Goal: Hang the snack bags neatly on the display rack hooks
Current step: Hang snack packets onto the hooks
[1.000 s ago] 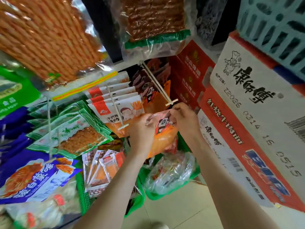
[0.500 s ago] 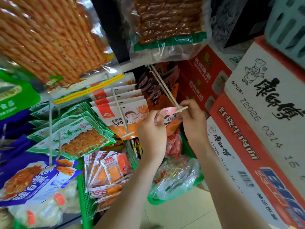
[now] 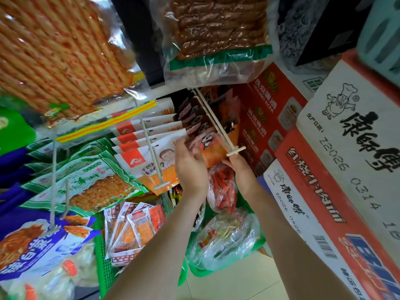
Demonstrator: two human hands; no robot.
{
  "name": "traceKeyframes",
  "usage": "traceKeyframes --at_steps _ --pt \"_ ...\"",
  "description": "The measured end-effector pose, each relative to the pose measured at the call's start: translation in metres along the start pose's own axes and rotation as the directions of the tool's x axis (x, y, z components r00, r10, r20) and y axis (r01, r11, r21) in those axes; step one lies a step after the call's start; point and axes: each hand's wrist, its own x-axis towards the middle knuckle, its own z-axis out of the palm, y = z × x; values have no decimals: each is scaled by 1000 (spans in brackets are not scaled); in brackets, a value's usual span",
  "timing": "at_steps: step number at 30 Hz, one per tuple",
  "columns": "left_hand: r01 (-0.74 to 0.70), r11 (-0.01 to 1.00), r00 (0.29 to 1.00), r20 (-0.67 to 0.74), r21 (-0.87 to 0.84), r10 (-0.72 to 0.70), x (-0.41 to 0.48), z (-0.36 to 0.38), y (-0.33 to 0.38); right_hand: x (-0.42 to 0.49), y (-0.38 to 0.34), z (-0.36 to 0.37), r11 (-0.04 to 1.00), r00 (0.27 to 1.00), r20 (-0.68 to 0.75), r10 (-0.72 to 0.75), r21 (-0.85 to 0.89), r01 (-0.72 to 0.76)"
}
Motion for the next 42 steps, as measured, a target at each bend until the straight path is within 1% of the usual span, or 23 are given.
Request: traceKeyframes --at_steps 2,4,5,7,9,11,13,14,16,18,21,23,27,29,31,33,36,39,42 --pt "144 985 987 -58 -94 -150 6 2 0 4 7 0 999 999 -1 40 -33 -40" --pt "308 941 949 -21 -138 -314 6 2 2 5 10 -1 999 1000 -6 31 -24 -31" --pt "361 923 932 23 -132 -361 3 2 0 6 11 0 999 1000 -2 28 -17 -28" --pt "409 907 911 106 -99 -399 -6 0 -7 4 13 3 998 999 -3 51 -23 -51" --pt "445 895 882 190 -29 -432 -17 -5 -16 -2 17 6 991 995 -34 91 -94 -93" --pt "434 900 854 296 47 -428 -29 -12 -24 -15 21 11 961 997 -64 45 -270 -61" --pt "340 930 843 393 141 -368 -47 -23 -30 -29 27 19 899 997 -75 -36 -438 0" --pt "283 945 841 431 167 -328 -56 -31 -31 -38 31 23 866 996 -73 -45 -499 3" --pt "187 959 823 499 213 -271 -75 -50 -32 -56 38 31 818 999 -52 -1 -574 -29" --pt "153 954 777 565 259 -278 -94 -71 -33 -78 43 40 776 996 -38 77 -625 -84" --pt "201 932 709 613 300 -350 -121 -110 -33 -117 45 57 748 990 -3 141 -655 -108" --pt "228 925 679 631 305 -375 -137 -137 -35 -142 44 72 722 984 20 179 -682 -118" --pt "280 890 657 605 360 -451 -161 -197 -40 -191 33 107 660 976 115 185 -751 -37" --pt "279 883 653 600 377 -462 -170 -227 -43 -213 26 128 641 966 170 197 -768 5" --pt "254 882 656 599 398 -459 -177 -259 -46 -231 24 153 612 946 217 240 -790 26" --pt "260 863 668 565 433 -485 -184 -291 -53 -246 27 182 584 924 258 281 -810 49" --pt "328 798 665 477 506 -575 -194 -337 -77 -264 39 226 552 889 317 330 -829 91" --pt "431 715 623 392 550 -677 -204 -381 -110 -281 56 264 516 856 366 365 -845 141" --pt "531 660 568 354 532 -743 -216 -423 -151 -294 82 300 471 838 377 395 -866 168"
